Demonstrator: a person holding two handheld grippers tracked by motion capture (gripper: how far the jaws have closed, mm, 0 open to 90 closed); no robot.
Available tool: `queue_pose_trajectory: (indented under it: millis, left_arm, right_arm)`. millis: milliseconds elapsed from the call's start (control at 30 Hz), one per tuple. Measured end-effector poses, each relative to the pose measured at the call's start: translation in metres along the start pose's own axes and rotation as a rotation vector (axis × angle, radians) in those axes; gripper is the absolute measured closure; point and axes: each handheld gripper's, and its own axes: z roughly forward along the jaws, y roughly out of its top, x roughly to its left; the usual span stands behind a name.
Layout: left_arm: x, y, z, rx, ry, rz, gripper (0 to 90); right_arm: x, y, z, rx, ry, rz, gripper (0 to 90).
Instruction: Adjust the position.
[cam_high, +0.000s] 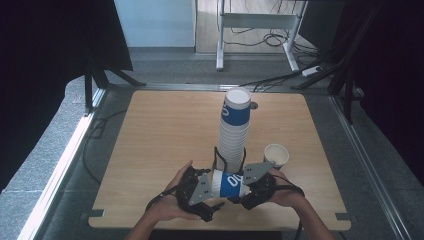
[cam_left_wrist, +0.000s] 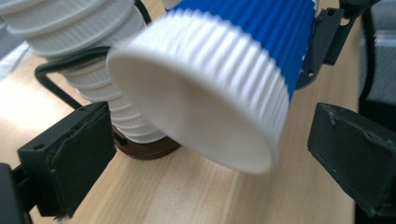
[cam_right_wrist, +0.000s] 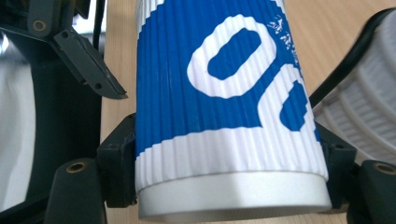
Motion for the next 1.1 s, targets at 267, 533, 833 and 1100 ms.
queue_pose_trajectory:
  millis: [267, 533, 833, 1100]
  left_arm:
    - [0.009, -0.010, -0.007, -0.090, -0.054, -0.150, 1.8]
    - [0.013, -0.014, -0.009, -0.124, -0.071, -0.246, 3.0]
    - [0.020, -0.010, -0.013, -0.173, -0.109, -0.348, 3.4]
    - [0.021, -0.019, -0.013, -0.224, -0.165, -0.434, 3.3]
  right_arm:
    - [0.004, -0.013, -0.007, -0.153, -0.046, 0.056, 27.5]
    - [0.007, -0.025, -0.006, -0.271, -0.063, 0.131, 27.4]
    - [0.008, -0.034, 0.002, -0.371, -0.071, 0.185, 27.4]
    - [0.011, -0.039, 0.004, -0.457, -0.087, 0.218, 27.5]
